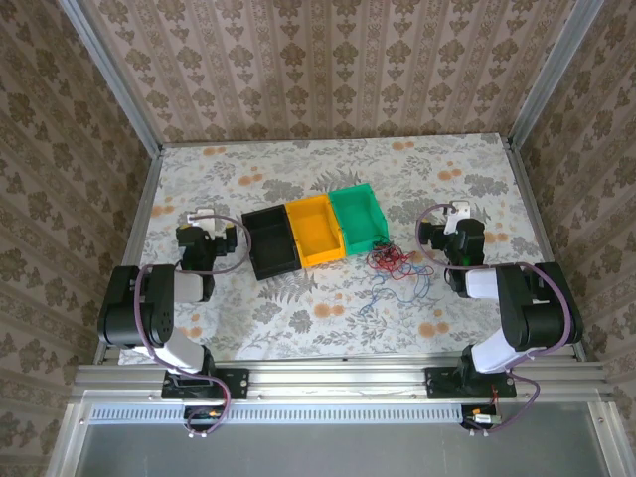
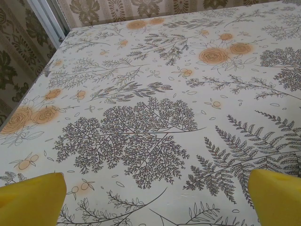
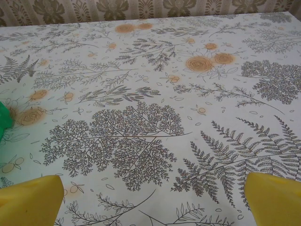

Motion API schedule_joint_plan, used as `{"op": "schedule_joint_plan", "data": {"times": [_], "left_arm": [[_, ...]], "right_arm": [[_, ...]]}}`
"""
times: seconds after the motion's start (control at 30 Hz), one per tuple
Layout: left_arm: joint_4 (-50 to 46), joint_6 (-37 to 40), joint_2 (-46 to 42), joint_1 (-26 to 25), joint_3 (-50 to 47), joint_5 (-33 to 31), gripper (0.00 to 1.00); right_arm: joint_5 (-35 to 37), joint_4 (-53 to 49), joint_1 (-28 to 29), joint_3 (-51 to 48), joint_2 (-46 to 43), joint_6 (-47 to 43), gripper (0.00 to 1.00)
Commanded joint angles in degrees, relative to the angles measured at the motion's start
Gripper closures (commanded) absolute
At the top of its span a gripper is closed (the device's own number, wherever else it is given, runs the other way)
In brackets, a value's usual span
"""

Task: Untangle the cables

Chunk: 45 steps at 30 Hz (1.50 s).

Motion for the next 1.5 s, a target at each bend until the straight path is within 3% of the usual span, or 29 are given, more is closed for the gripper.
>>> {"op": "schedule_joint_plan", "data": {"times": [0.0, 1.13, 1.27, 1.33, 1.4, 1.47], "left_arm": [[1.3, 1.0, -0.5, 0.0, 0.6, -0.1, 0.00], [0.8, 0.1, -0.5, 0.9, 0.9, 0.4, 0.00], [-4.5, 1.1, -4.6, -0.9, 2.3, -4.0, 0.00], [-15.5, 1.6, -10.1, -2.5, 6.0, -7.4, 0.00], [-20.3, 0.7, -14.3, -4.6, 8.3, -11.3, 0.01], [-24.5, 0.8, -17.2, -8.0, 10.1, -13.3, 0.03]], "right_arm": [[-0.7, 0.9, 0.2, 0.0, -0.4, 0.0, 0.00], [-1.0, 0.3, -0.1, 0.5, -0.2, 0.2, 0.00], [-0.6, 0.7, 0.1, 0.3, -0.7, 0.1, 0.00], [1.8, -7.9, 1.3, 3.6, -4.2, -0.7, 0.03], [6.9, -26.0, 4.9, 11.3, -9.5, 0.0, 0.12], [10.1, -34.3, 8.2, 15.4, -11.9, 3.1, 0.19]]}}
